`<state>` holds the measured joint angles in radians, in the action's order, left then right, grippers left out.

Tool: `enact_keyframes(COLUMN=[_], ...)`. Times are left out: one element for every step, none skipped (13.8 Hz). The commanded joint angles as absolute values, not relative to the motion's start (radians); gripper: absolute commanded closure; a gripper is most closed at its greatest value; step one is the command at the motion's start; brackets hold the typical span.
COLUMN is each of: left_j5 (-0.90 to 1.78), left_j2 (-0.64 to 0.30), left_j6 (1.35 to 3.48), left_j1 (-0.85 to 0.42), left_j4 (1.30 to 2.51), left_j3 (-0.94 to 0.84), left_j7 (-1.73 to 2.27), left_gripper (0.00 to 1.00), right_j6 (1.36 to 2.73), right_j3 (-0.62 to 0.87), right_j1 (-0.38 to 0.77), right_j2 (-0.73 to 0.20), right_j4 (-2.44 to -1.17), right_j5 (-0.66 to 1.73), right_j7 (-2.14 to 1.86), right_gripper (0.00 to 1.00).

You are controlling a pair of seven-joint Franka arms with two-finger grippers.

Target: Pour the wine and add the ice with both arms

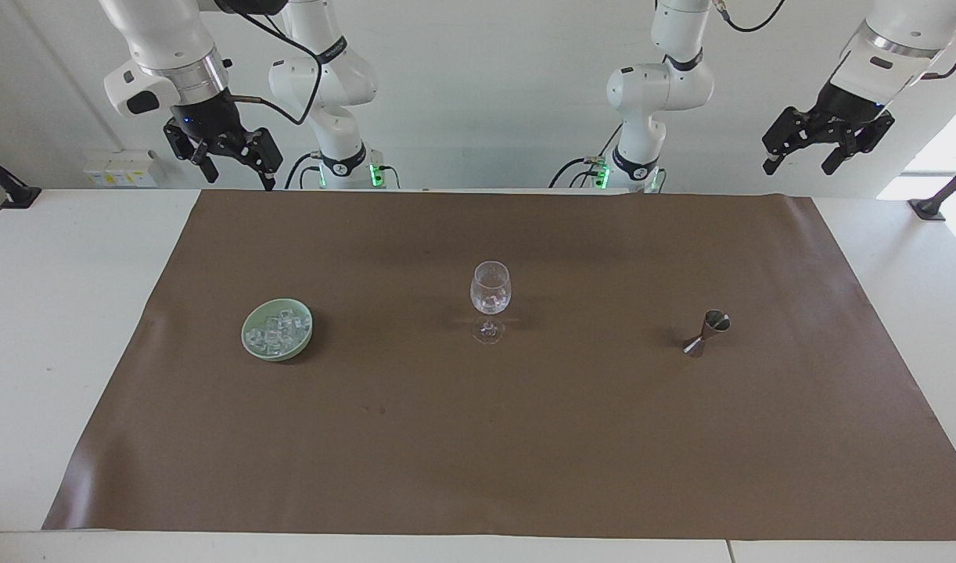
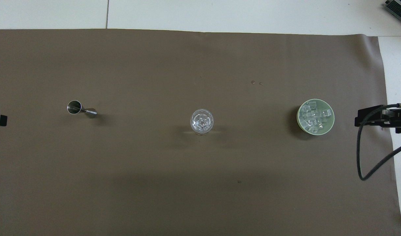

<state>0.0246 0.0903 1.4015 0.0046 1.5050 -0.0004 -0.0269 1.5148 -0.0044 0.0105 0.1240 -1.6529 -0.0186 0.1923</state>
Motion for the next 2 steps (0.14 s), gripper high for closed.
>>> enact_keyframes(left_j5=[0.009,0.009], left_j2=[0.118,0.118], left_j6=[1.419,1.419], left_j1=[0.012,0.012], left_j4=[1.540,1.540], left_j3=[-0.009,-0.009], left_j7=[-0.017,-0.017], left_gripper=[0.00,0.00], right_j6=[1.525,1.523], right_j3=[-0.006,-0.006], right_j1=[0.006,0.006], right_j2=[0.152,0.153], right_j4=[-1.687,-1.687], right_j5=[-0.006,-0.006], right_j7=[0.166,0.166], right_gripper=[0.00,0.00])
